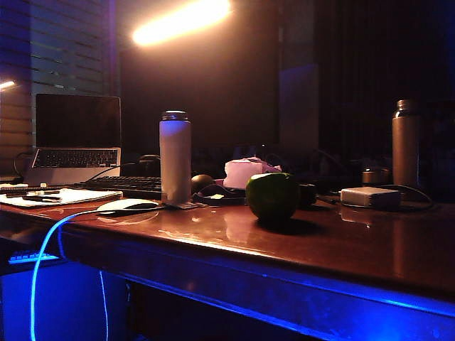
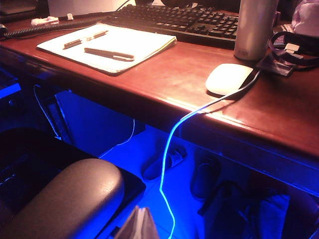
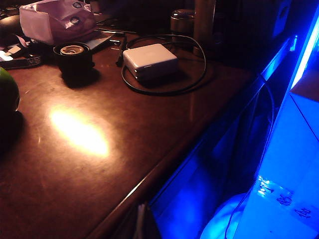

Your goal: Stack the black thermos bottle cap from the table onto the green apple.

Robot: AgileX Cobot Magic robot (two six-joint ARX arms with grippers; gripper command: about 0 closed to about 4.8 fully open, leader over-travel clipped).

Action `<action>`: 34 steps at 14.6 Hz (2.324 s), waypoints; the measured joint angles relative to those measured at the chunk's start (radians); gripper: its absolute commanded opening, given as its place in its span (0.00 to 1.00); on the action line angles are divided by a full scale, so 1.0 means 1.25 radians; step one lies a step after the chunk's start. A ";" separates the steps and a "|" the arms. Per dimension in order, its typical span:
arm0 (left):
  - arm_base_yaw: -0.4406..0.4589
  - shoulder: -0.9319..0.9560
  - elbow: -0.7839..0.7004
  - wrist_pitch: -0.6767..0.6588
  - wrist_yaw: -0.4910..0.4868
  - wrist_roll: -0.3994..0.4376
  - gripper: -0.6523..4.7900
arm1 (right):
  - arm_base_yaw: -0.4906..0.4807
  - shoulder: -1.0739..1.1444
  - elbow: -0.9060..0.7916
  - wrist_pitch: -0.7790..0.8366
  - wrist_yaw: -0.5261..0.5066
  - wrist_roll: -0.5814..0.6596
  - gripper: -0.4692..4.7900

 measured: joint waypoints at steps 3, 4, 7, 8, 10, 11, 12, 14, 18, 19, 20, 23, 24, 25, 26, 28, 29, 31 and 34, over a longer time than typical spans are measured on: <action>0.000 0.000 0.000 0.000 0.000 -0.039 0.11 | 0.000 0.000 0.000 0.000 0.001 0.000 0.08; 0.000 0.000 0.000 0.000 0.000 -0.051 0.11 | 0.000 0.000 0.000 0.000 0.001 0.000 0.08; 0.000 0.000 0.000 0.000 0.000 -0.079 0.11 | 0.000 0.000 0.000 0.000 0.001 0.000 0.08; 0.000 0.000 0.006 -0.009 0.001 -0.132 0.11 | 0.000 0.000 0.000 0.005 0.001 0.003 0.08; 0.000 0.002 0.095 -0.026 0.002 -0.169 0.11 | 0.000 0.000 0.000 0.076 0.001 0.067 0.08; 0.000 0.010 0.144 0.016 0.002 -0.170 0.11 | 0.000 0.000 0.001 0.112 0.001 0.119 0.08; 0.000 0.044 0.195 0.056 0.002 -0.179 0.11 | 0.000 0.000 0.013 0.123 0.002 0.183 0.08; 0.000 0.219 0.392 0.101 0.004 -0.186 0.11 | 0.000 0.016 0.088 0.131 0.001 0.225 0.08; 0.000 0.651 0.836 -0.058 0.309 -0.102 0.11 | 0.000 0.229 0.262 0.143 -0.006 0.178 0.08; -0.001 0.733 0.944 -0.144 0.396 -0.064 0.11 | 0.000 0.316 0.318 0.147 -0.023 0.128 0.08; -0.018 0.800 1.028 -0.226 0.448 -0.017 0.11 | 0.000 0.410 0.385 0.156 -0.042 0.072 0.08; -0.132 0.928 1.190 -0.468 0.473 0.137 0.11 | 0.001 0.672 0.580 0.162 -0.081 0.001 0.08; -0.166 0.956 1.221 -0.529 0.470 0.144 0.11 | 0.000 0.754 0.642 0.157 -0.081 -0.001 0.08; -0.208 0.982 1.239 -0.571 0.459 0.146 0.11 | 0.000 0.844 0.710 0.152 -0.081 -0.001 0.08; -0.224 0.993 1.238 -0.588 0.450 0.149 0.11 | 0.001 0.911 0.758 0.151 -0.085 -0.001 0.08; -0.227 0.998 1.238 -0.558 0.425 0.142 0.11 | 0.000 1.073 0.870 0.175 -0.152 -0.001 0.08; -0.236 0.998 1.239 -0.529 0.429 0.130 0.11 | 0.002 1.146 0.914 0.196 -0.188 -0.003 0.08; -0.232 0.999 1.239 -0.509 0.427 0.125 0.11 | 0.012 1.286 1.009 0.197 -0.266 -0.007 0.08; -0.233 0.999 1.239 -0.515 0.430 0.121 0.11 | 0.044 1.425 1.102 0.159 -0.320 -0.033 0.08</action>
